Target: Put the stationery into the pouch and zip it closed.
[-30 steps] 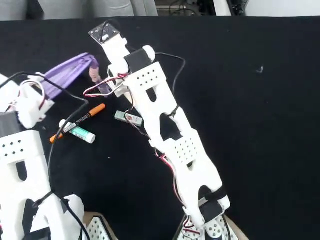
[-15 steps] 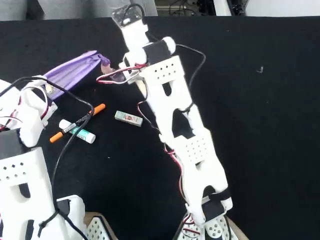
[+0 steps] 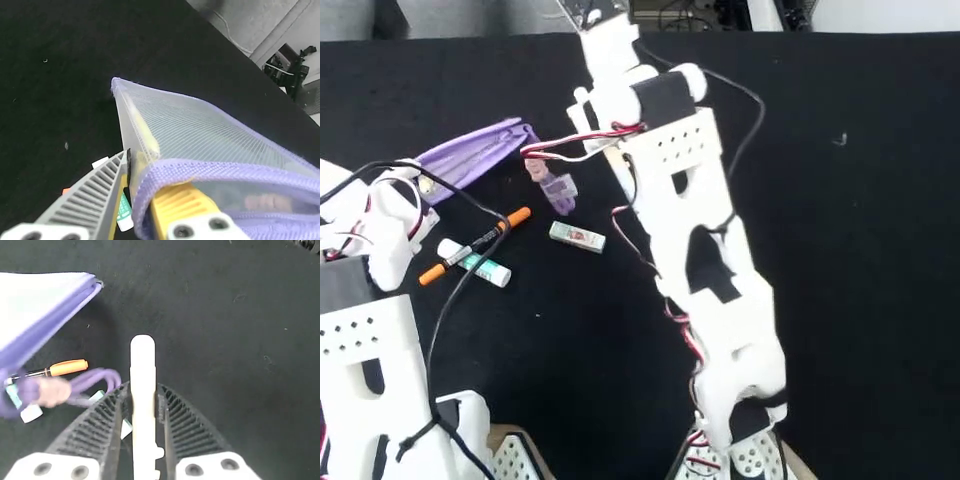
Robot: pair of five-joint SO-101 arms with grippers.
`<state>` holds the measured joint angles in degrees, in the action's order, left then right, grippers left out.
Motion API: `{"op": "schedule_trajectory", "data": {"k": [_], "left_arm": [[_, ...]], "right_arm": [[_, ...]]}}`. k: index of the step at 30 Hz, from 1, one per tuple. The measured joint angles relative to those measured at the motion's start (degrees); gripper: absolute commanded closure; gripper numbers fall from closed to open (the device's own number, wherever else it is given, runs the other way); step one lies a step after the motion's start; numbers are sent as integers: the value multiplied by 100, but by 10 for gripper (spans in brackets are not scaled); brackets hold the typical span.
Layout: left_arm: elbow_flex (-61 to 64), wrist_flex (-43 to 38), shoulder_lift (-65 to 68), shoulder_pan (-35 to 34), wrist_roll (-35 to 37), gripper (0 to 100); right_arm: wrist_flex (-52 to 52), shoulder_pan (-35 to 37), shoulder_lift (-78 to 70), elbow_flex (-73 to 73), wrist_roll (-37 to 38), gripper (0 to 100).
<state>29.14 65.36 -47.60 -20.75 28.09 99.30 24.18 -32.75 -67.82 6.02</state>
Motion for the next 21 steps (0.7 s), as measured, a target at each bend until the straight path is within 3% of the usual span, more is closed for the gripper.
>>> {"op": "schedule_trajectory", "data": {"k": [21], "left_arm": [[440,-360,0,703,0,971]], "right_arm": [[0,0,2840,1029,-185,987]]}}
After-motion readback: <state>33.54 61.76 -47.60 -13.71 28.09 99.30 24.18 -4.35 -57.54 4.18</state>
